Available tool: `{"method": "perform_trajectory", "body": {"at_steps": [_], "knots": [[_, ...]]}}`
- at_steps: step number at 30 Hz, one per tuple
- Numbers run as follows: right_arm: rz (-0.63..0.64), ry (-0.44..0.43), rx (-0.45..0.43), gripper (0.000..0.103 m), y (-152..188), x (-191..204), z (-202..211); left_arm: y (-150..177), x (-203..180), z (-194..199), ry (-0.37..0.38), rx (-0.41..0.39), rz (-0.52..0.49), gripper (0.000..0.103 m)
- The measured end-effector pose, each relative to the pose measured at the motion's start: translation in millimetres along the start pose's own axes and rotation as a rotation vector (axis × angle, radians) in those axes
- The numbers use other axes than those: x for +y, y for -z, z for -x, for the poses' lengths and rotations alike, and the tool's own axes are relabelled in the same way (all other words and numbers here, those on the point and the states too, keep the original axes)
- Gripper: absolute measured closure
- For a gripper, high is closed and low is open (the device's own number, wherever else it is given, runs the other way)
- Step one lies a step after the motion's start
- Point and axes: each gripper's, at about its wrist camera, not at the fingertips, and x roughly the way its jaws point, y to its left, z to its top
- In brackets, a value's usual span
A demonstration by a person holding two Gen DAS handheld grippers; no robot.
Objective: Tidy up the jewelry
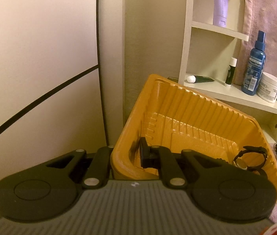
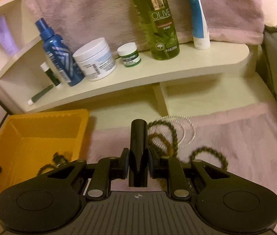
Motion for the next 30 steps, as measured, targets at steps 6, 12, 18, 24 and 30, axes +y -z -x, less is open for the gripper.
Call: {"method": "perform_trajectory", "body": {"at_steps": [6, 12, 18, 24, 30], "knots": [[0.017, -0.102, 0.013, 0.083, 7, 35, 10, 0, 0, 2, 0.013, -0.012, -0.007, 0.093], [0.056, -0.207, 0.043, 0.083, 10, 81, 5, -2, 1, 5, 0.021, -0.015, -0.014, 0.094], [0.084, -0.290, 0.099, 0.083, 15, 125, -17, 0, 4, 9, 0.023, -0.014, -0.014, 0.094], [0.102, -0.322, 0.162, 0.083, 26, 156, -41, 1, 4, 12, 0.033, -0.017, -0.020, 0.094], [0.085, -0.317, 0.192, 0.083, 33, 166, -57, 1, 5, 11, 0.038, -0.018, -0.017, 0.094]]}}
